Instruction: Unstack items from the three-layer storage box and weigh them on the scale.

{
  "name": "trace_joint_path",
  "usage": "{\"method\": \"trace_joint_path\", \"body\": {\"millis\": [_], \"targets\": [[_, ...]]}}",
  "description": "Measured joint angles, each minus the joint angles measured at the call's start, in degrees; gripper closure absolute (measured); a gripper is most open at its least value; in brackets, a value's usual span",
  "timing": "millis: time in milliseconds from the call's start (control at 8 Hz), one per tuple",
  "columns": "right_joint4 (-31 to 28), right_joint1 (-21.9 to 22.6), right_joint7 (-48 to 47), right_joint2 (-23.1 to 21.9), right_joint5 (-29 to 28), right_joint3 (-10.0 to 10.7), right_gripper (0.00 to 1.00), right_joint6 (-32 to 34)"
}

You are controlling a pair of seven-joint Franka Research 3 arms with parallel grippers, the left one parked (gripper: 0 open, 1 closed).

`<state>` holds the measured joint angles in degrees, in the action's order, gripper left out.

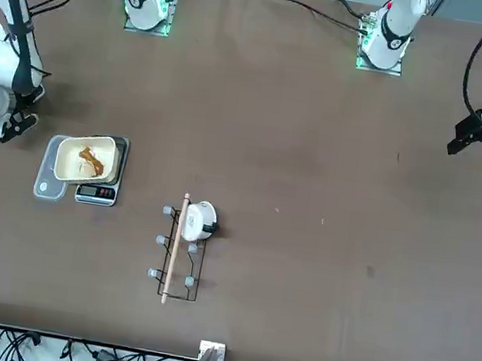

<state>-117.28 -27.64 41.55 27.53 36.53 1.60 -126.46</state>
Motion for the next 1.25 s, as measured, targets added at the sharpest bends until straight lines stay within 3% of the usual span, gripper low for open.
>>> {"method": "trace_joint_path", "body": {"millis": [250,625,1250], "targets": [[0.07,0.1,-1.12,0.0,0.04,-1.26,0.89,0.05],[0.84,0.89,-4.67,0.01,-1.66,-5.32,0.89,0.04],[3.1,3.81,-4.77,0.11,-7.89,-5.84,0.91,0.34]]}}
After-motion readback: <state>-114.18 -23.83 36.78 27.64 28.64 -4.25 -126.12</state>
